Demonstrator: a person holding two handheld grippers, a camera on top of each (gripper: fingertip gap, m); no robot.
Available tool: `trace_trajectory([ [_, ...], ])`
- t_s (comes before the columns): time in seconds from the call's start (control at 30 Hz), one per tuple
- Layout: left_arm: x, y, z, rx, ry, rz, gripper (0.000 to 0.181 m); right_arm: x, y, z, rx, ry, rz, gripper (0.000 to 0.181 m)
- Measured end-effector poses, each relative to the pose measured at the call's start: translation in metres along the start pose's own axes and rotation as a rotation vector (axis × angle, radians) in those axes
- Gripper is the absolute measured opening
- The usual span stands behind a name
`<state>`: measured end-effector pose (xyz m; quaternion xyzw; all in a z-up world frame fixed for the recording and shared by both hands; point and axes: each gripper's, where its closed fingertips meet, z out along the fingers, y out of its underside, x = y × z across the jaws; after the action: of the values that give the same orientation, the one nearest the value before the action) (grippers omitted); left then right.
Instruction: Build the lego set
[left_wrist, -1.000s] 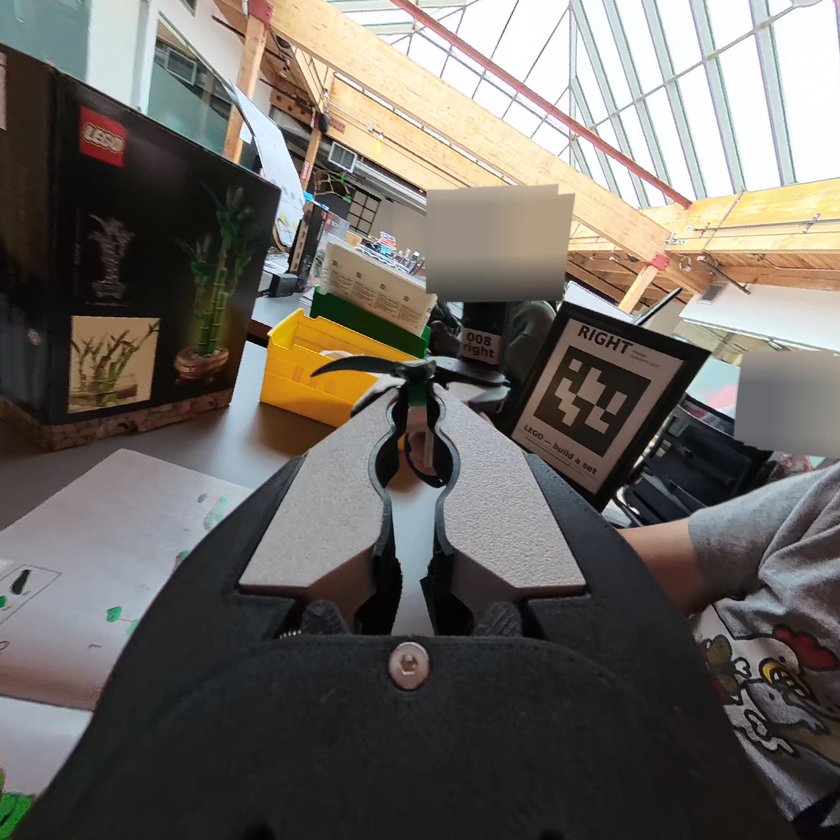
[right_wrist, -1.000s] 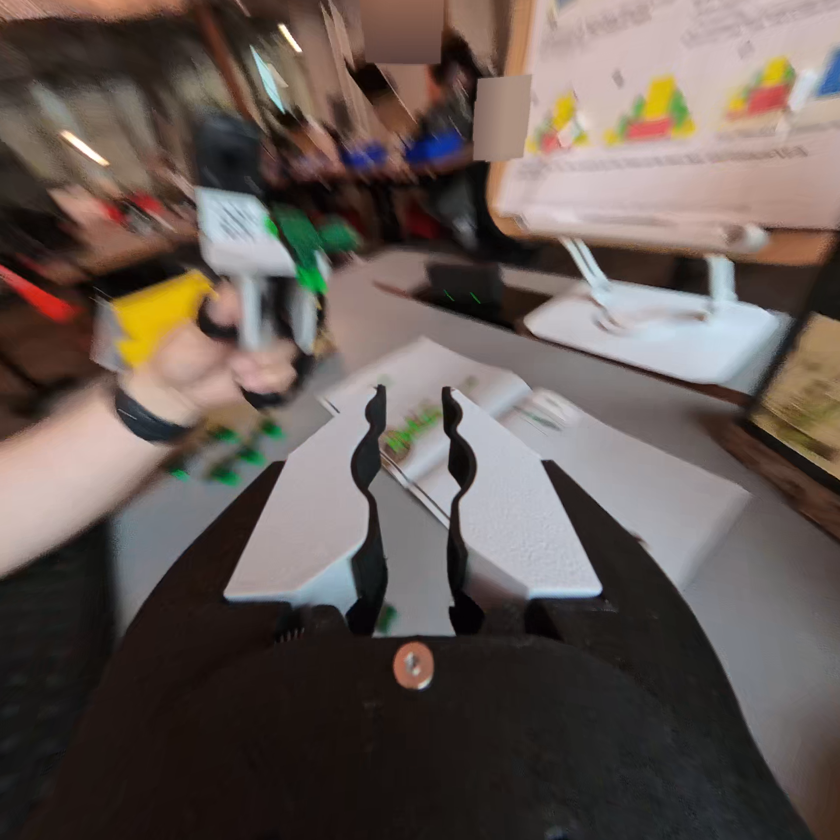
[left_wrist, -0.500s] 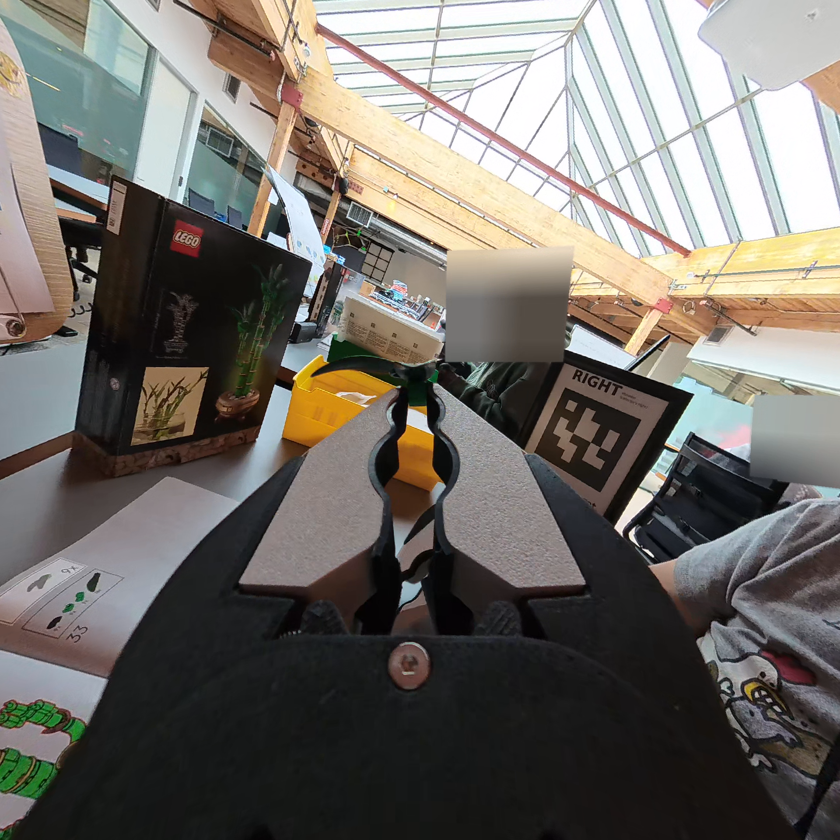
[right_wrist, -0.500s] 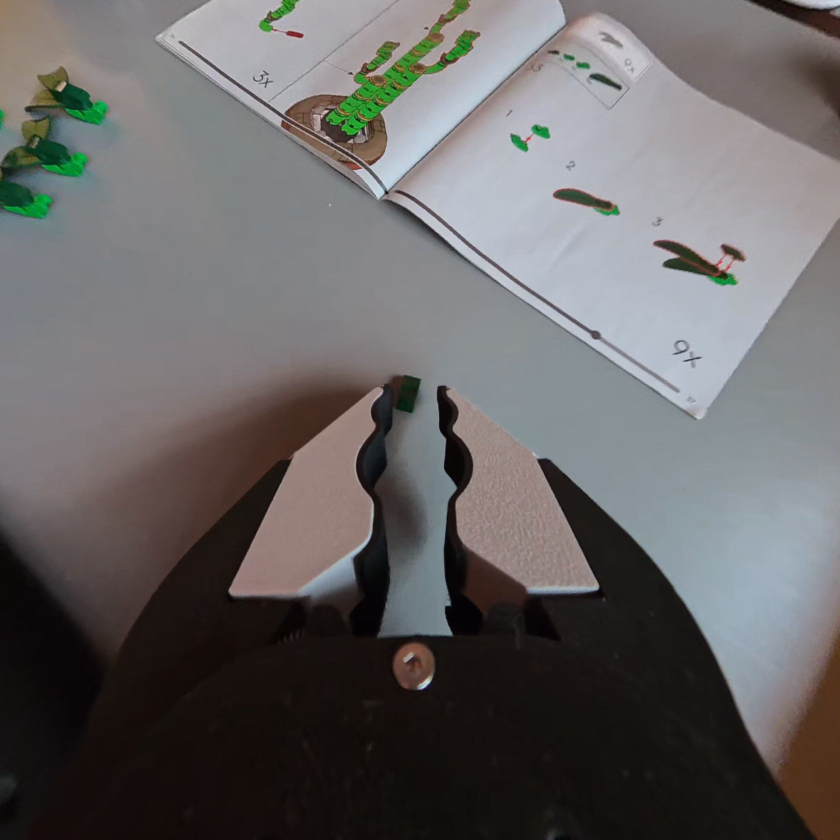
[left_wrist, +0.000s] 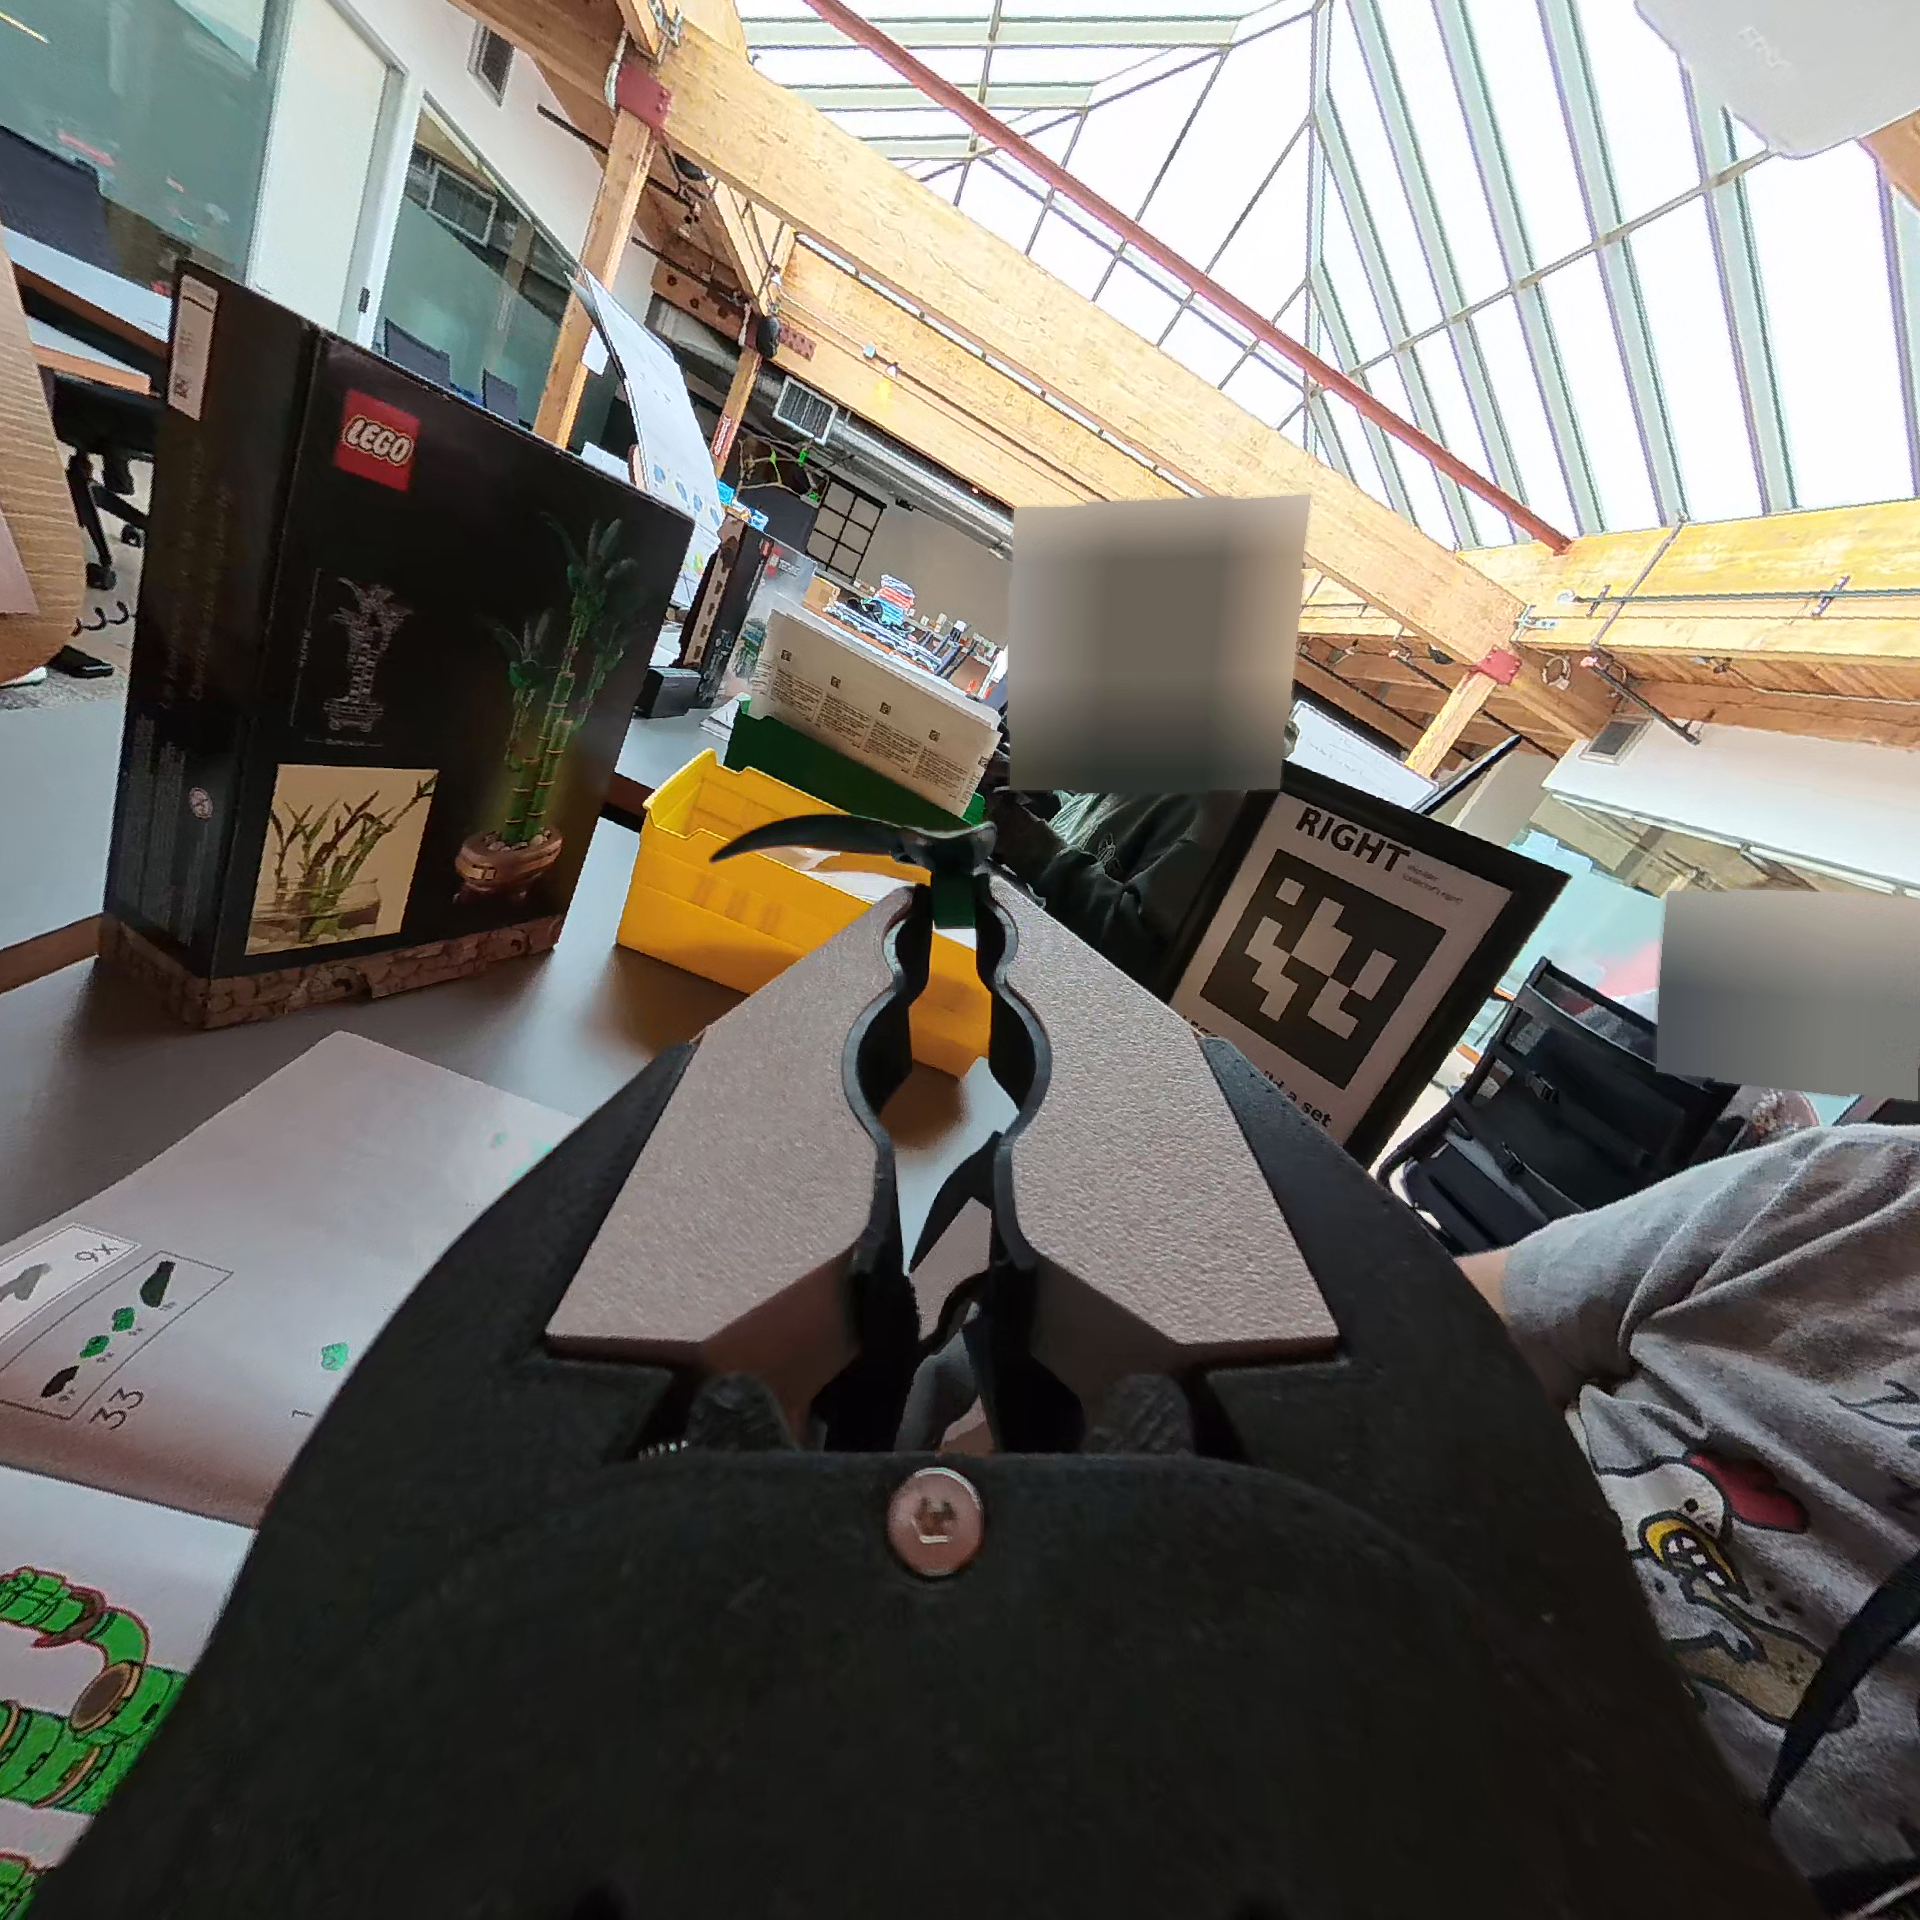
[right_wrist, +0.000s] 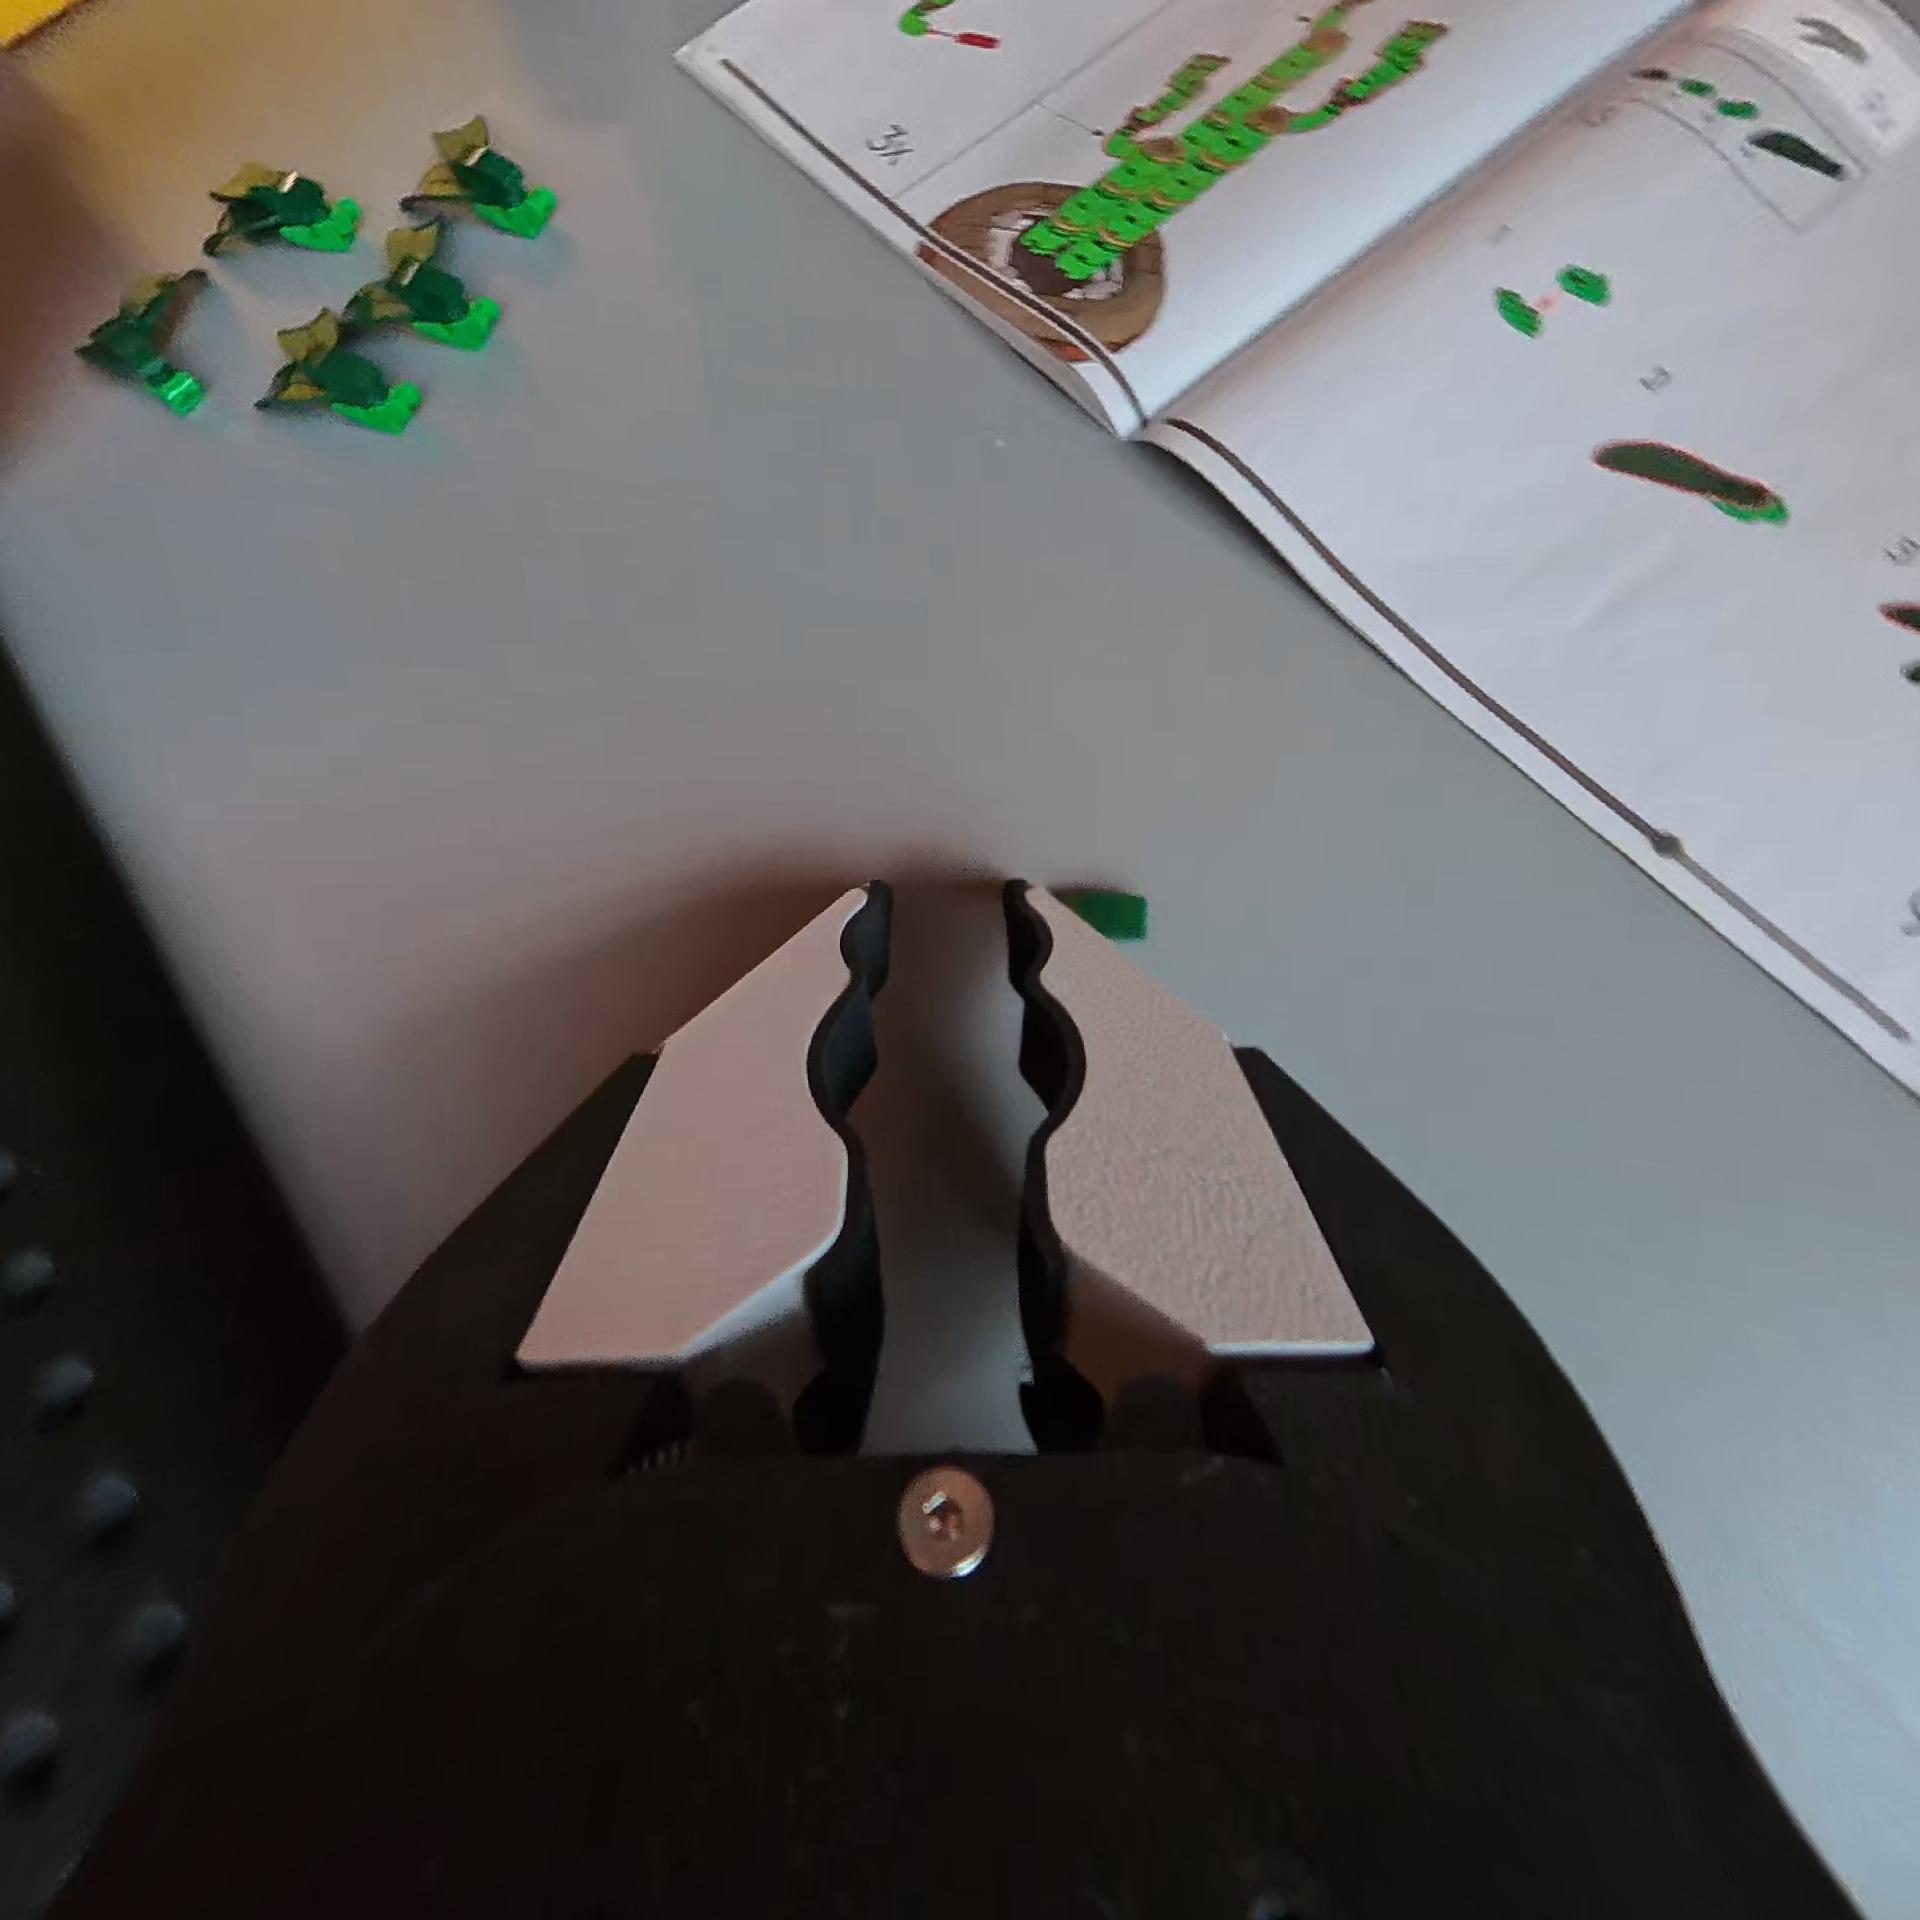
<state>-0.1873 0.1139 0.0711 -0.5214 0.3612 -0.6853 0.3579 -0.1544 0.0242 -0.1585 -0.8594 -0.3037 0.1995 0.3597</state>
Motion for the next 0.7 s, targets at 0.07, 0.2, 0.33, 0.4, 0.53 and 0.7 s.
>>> trace_trajectory([
  [0.07,-0.001,0.002,0.001,-0.008,0.0,-0.01,0.005,-0.004,-0.001,0.004,-0.024,-0.001,-0.067,0.022],
  [0.2,-0.001,0.003,0.001,-0.016,-0.004,-0.01,0.005,0.004,0.0,-0.014,-0.033,0.035,-0.294,0.02],
  [0.33,-0.001,0.004,0.001,-0.02,0.001,-0.021,0.005,0.023,0.019,-0.021,-0.155,0.022,-0.334,0.003],
  [0.4,-0.002,0.005,0.002,-0.026,0.001,-0.027,0.005,0.013,0.015,-0.016,-0.113,-0.051,-0.297,0.0],
  [0.53,-0.004,0.007,0.002,-0.036,-0.006,-0.027,0.006,0.021,0.003,-0.004,-0.09,0.038,-0.356,0.001],
  [0.7,-0.005,0.007,0.001,-0.036,-0.006,-0.035,0.006,0.023,-0.005,-0.004,-0.084,0.081,-0.399,0.002],
])
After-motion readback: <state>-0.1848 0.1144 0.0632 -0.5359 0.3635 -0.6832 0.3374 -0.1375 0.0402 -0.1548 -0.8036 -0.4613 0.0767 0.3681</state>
